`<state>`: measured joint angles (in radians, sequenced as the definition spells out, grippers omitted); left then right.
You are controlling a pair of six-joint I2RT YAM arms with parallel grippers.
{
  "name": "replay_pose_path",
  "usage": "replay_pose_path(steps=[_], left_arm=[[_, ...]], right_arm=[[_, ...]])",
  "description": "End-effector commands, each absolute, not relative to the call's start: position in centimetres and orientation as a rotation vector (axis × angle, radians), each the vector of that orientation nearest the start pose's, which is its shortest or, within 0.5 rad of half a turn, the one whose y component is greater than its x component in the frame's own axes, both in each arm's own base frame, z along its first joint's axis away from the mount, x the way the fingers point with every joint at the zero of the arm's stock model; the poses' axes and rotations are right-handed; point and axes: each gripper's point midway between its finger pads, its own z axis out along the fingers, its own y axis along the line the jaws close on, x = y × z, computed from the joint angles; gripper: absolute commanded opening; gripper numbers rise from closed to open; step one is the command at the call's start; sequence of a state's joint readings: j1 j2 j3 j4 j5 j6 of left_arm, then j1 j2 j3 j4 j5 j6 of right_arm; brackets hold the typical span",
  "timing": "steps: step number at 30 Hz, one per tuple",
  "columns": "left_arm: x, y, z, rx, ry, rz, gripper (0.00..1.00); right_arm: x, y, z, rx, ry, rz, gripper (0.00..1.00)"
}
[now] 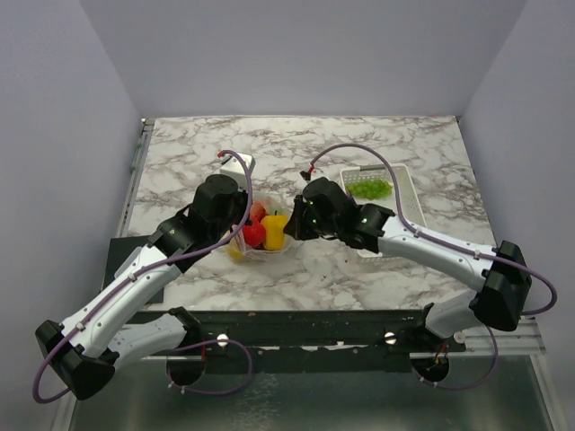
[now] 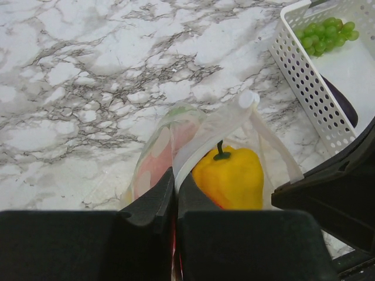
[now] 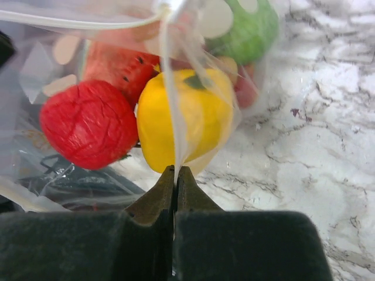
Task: Place the food in the zip-top bag and seal the zipper
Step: Adjust the zipper food storage bag at the center of the board.
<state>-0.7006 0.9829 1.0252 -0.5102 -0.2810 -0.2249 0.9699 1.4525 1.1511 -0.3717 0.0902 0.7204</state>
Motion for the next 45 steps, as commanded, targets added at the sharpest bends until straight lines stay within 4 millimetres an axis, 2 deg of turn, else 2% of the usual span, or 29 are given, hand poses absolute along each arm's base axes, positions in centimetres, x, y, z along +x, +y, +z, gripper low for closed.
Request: replay_pose_path(steps=[1,9,11,13,14,19,21,22,24,28,32,40,45], left_arm=[[26.4,-17.2,27.6,0.265,1.969,-0.338,0.07],[25.7,-16.5,29.8,0.266,2.014,-0.313,0.11],[25.6,-16.2,30.4,0.264,2.019,-0.301,0.11],[25.6,-16.0,30.2,0.255,2.022,-0.291,0.11],[25.7,-15.9,29.3,0.249,2.033,-0.274,0.10],[26.0,-15.5,22.5,0.222,2.163,-0.180,0.00],[25.7,-16.0,20.3,0.225,2.215,-0.199,0.00],[25.6,-16.3,19.9,0.223,2.225,-0.214,0.00],[25.6,-16.7,20.2,0.220,2.217,-0.244,0.00],[25.4,-17.7,22.3,0.229,2.181,-0.333,0.13],[24.3,-18.9,23.5,0.238,2.170,-0.455,0.23],[21.1,-20.8,23.0,0.273,2.225,-0.683,0.38],[19.5,-20.9,23.0,0.253,2.231,-0.768,0.50]], right_arm=[[24.0,35.0,23.3,-0.291,2.215,0.753,0.01],[24.7,34.1,29.2,-0.404,2.130,0.676,0.01],[24.7,33.6,29.9,-0.404,2.116,0.664,0.00],[24.6,33.0,29.3,-0.396,2.118,0.643,0.01],[24.5,32.7,28.5,-0.398,2.131,0.630,0.01],[23.5,30.1,21.2,-0.368,2.275,0.493,0.01],[23.1,29.0,19.7,-0.356,2.300,0.455,0.01],[22.9,28.7,19.5,-0.351,2.304,0.449,0.01],[22.7,28.1,19.8,-0.338,2.294,0.446,0.01],[22.8,27.7,21.6,-0.321,2.250,0.468,0.00],[22.9,27.8,22.2,-0.317,2.240,0.475,0.01],[23.3,29.0,23.5,-0.317,2.213,0.521,0.01],[23.7,29.4,23.8,-0.323,2.202,0.520,0.01]])
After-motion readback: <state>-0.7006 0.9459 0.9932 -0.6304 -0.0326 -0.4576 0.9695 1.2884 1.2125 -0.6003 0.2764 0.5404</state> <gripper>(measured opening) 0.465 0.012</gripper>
